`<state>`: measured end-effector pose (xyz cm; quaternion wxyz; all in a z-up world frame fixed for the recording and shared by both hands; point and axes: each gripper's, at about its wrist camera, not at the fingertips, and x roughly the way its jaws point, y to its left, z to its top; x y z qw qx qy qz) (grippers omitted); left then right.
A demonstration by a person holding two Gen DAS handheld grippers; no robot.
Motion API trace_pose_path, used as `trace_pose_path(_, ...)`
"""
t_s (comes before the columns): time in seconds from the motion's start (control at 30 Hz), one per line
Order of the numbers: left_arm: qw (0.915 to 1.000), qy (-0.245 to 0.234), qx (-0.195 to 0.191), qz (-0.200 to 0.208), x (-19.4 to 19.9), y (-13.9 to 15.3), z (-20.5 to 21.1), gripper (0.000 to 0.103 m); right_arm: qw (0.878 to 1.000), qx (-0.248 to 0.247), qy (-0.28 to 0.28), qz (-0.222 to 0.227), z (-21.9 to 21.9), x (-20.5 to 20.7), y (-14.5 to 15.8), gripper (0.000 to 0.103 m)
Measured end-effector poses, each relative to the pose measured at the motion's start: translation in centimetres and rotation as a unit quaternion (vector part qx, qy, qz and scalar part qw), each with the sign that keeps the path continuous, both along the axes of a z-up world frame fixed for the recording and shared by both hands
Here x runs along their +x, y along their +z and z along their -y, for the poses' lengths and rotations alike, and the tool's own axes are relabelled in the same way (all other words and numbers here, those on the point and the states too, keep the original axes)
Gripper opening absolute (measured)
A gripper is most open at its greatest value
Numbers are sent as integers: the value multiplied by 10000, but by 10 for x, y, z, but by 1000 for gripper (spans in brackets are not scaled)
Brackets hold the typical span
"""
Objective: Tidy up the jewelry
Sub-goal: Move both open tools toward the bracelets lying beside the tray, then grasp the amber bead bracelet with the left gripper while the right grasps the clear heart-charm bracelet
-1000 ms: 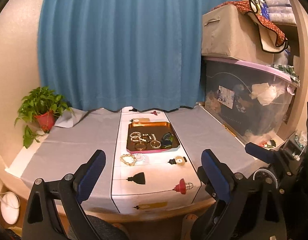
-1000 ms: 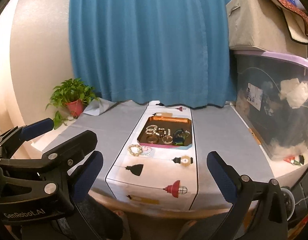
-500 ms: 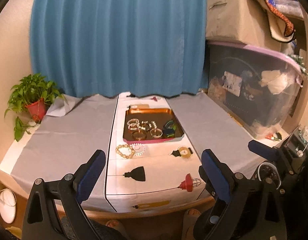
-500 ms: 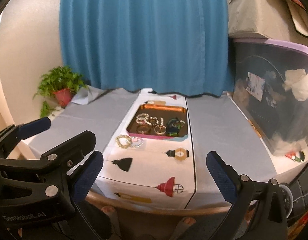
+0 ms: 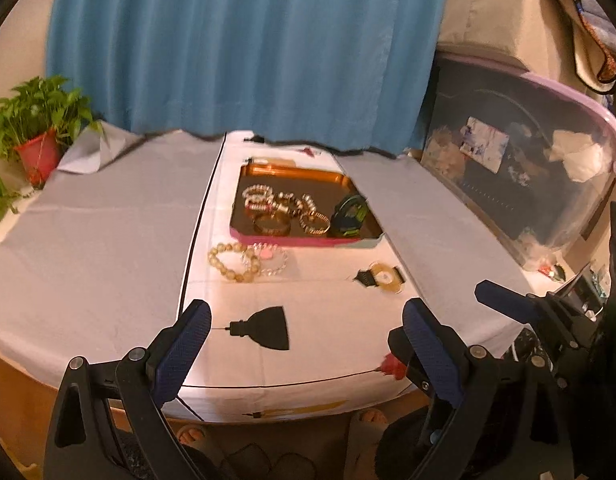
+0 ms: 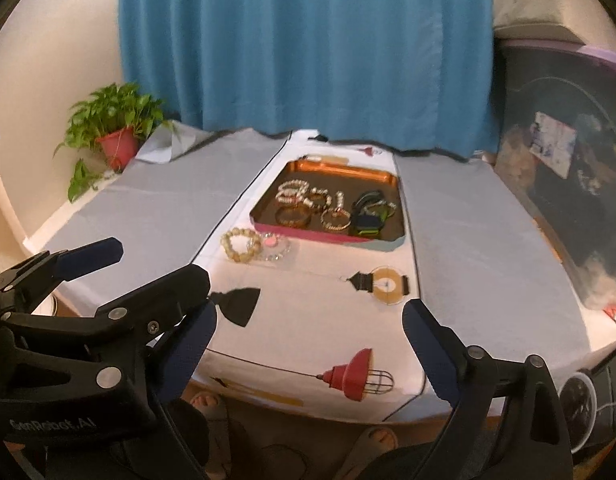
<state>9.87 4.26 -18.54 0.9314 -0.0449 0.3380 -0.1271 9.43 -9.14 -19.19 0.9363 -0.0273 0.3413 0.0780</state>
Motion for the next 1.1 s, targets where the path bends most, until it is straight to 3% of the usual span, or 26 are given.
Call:
trace_pose_path(0.27, 9996, 102, 85, -243, 36, -39, -16, 96, 9989, 168, 365, -221, -3, 40, -50, 94)
trace_pose_path(0.47, 9977, 316, 339, -503, 95, -68, -39, 92, 9971, 217, 668, -303, -3, 88, -74, 94)
trace_pose_path(0.57, 9963, 391, 456, -607, 123, -80, -50, 81, 9945, 255, 965, -325, -10, 120, -83, 94)
trace_pose_path(0.7, 9946, 436, 356, -877, 152, -98, -63, 70, 9900, 733, 1103, -480, -15, 158, -88, 93)
trace_pose_path(0.77, 9942, 424, 283, -945, 159, -103, -65, 68, 9896, 665, 1179, -489, -25, 174, -93, 86)
trace_pose_path(0.8, 9940, 379, 296, -981, 164, -107, -63, 63, 9899, 576, 1196, -492, -29, 181, -96, 75)
trace_pose_path(0.83, 9938, 332, 351, -998, 167, -109, -61, 50, 9903, 412, 1205, -548, -35, 190, -102, 60)
trace_pose_path(0.93, 9934, 114, 767, -839, 170, -113, -43, 26, 9897, 185, 1218, -731, -44, 203, -116, 32)
trace_pose_path(1.0, 9926, 37, 972, -725, 169, -114, -35, 21, 9910, 96, 1130, -718, -45, 205, -123, 28)
trace_pose_path(1.1, 9932, -73, 932, -700, 168, -114, -33, 10, 9910, -115, 1141, -688, -48, 203, -124, 22)
